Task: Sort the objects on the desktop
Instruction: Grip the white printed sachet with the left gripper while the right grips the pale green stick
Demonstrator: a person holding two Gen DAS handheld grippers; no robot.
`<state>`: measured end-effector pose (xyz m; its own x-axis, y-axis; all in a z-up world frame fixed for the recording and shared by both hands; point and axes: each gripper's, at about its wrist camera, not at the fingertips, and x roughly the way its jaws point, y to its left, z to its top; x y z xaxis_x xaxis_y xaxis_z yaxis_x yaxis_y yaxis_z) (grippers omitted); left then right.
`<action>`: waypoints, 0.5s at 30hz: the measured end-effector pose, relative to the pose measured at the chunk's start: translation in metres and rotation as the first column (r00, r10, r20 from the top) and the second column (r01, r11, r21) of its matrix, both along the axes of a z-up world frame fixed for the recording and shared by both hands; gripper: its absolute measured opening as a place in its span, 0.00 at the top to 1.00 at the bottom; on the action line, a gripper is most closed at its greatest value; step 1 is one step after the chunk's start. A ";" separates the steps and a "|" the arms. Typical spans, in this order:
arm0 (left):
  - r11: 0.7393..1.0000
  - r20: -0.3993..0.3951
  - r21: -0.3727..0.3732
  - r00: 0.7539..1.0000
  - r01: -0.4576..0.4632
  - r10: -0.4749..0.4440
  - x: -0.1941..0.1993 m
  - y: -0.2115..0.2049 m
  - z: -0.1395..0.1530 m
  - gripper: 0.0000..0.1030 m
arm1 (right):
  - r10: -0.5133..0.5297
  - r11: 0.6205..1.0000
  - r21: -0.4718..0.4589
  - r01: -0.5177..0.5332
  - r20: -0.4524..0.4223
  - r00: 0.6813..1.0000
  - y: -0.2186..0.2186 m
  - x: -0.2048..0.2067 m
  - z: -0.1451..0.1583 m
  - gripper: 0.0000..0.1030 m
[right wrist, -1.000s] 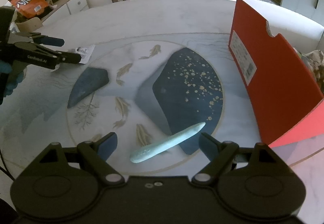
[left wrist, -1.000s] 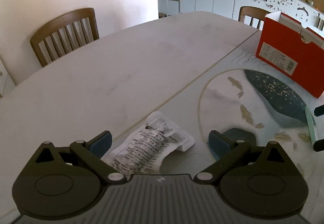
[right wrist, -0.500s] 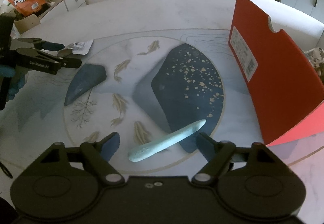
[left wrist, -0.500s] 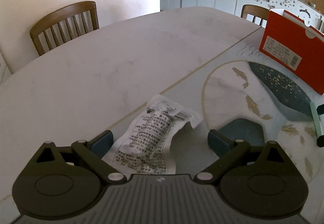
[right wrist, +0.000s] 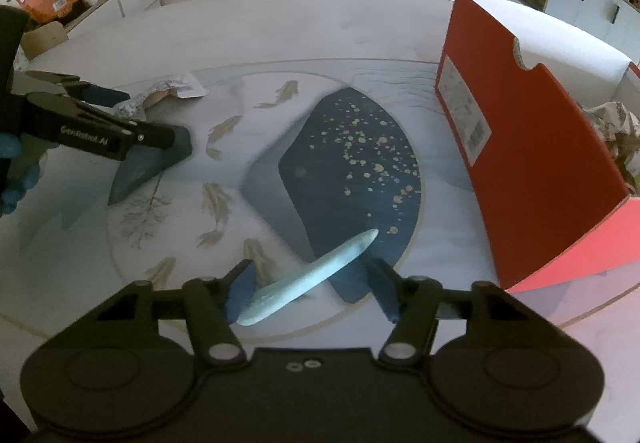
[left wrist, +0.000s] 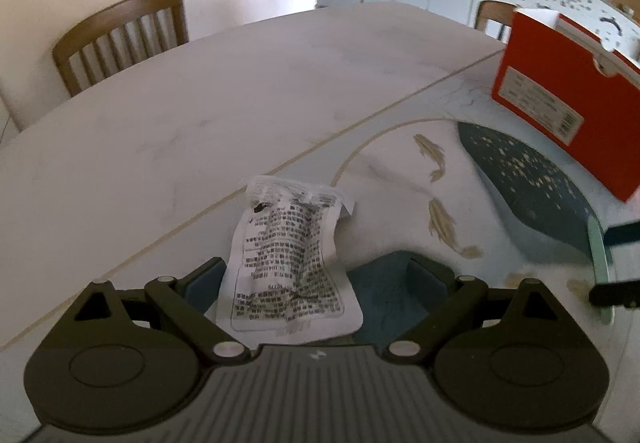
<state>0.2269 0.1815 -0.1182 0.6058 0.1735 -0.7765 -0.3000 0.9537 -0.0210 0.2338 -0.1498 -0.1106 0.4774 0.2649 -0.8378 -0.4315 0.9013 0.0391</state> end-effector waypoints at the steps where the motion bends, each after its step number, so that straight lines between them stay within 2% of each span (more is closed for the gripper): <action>1: 1.000 0.000 -0.004 1.000 -0.009 0.009 0.002 0.001 0.000 0.06 | -0.005 1.000 -0.003 0.005 0.003 1.000 0.000 0.000 0.000 0.44; 5: 0.999 -0.002 -0.022 0.999 -0.040 0.040 0.010 0.010 0.001 0.08 | 0.009 1.000 -0.021 -0.009 0.014 1.000 0.002 0.000 0.000 0.51; 8: 1.000 -0.011 0.006 1.000 -0.028 0.028 0.011 0.010 0.001 0.11 | 0.021 1.000 -0.019 -0.021 0.020 1.000 0.003 -0.001 0.001 0.54; 12: 1.000 0.008 0.018 1.000 -0.024 0.024 0.009 0.008 0.003 0.28 | 0.021 1.000 -0.014 -0.021 0.026 0.999 0.004 -0.001 0.002 0.70; 13: 0.999 0.011 0.018 1.000 -0.026 0.026 0.008 0.009 0.004 0.29 | 0.024 1.000 -0.014 -0.024 0.026 0.999 0.004 -0.001 0.002 0.72; 15: 0.999 0.017 0.021 0.999 -0.029 0.028 0.007 0.009 0.005 0.42 | 0.026 1.000 -0.014 -0.025 0.024 0.999 0.005 -0.001 0.002 0.83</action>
